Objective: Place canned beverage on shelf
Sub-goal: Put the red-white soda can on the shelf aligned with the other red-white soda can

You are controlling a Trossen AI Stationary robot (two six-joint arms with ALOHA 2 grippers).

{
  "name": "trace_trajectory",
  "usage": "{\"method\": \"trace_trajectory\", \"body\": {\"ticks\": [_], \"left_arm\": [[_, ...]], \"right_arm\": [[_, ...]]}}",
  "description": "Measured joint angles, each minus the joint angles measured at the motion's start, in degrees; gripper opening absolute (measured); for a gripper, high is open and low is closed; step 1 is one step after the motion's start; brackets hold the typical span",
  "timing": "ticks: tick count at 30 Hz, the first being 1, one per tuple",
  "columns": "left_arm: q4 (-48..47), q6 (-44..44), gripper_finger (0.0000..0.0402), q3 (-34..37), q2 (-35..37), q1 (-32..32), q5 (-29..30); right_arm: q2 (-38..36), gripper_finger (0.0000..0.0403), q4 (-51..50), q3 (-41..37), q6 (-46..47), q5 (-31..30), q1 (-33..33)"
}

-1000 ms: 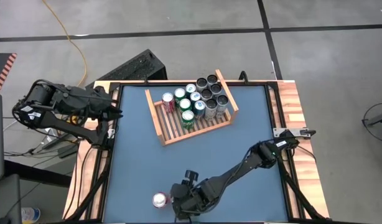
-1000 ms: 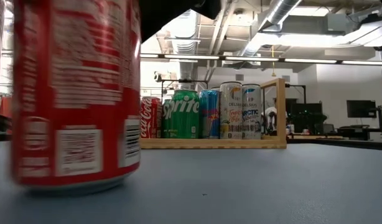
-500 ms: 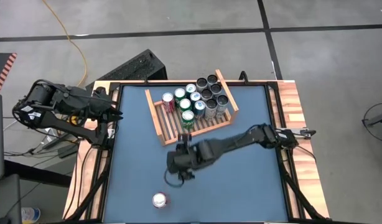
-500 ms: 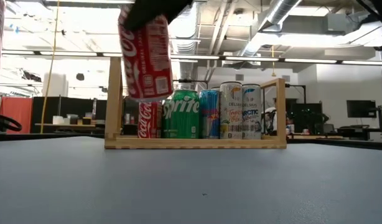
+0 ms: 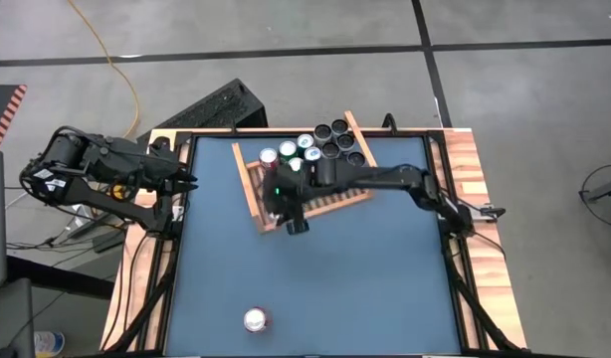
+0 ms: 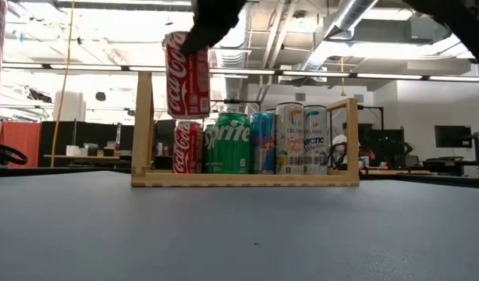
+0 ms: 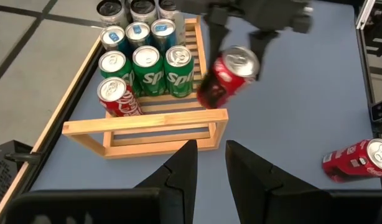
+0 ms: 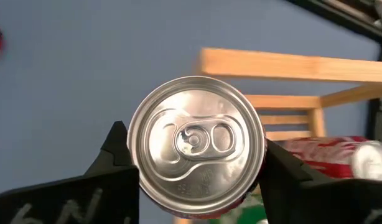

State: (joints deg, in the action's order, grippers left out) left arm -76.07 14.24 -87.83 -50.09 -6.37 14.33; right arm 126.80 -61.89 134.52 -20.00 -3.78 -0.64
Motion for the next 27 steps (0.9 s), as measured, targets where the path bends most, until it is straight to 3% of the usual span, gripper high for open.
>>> {"method": "trace_trajectory", "body": {"ticks": [11,16,20,27], "left_arm": [[0.07,-0.11,0.0071,0.00,0.00,0.02,1.53],[0.13,-1.13,0.0071,-0.01,0.00,0.02,1.89],[0.13,-0.94,0.0071,0.00,0.00,0.00,3.71],[0.15,-0.61,0.0071,0.00,0.00,0.02,6.75]], "right_arm": [[0.90,0.0174,3.96,-0.16,-13.16,13.12,9.45],[0.98,0.0174,8.11,-5.01,-22.05,14.58,10.98],[0.97,0.0174,7.12,-6.52,-24.56,21.75,12.73],[1.17,0.0171,7.26,-9.35,-31.33,25.01,14.61]]}}
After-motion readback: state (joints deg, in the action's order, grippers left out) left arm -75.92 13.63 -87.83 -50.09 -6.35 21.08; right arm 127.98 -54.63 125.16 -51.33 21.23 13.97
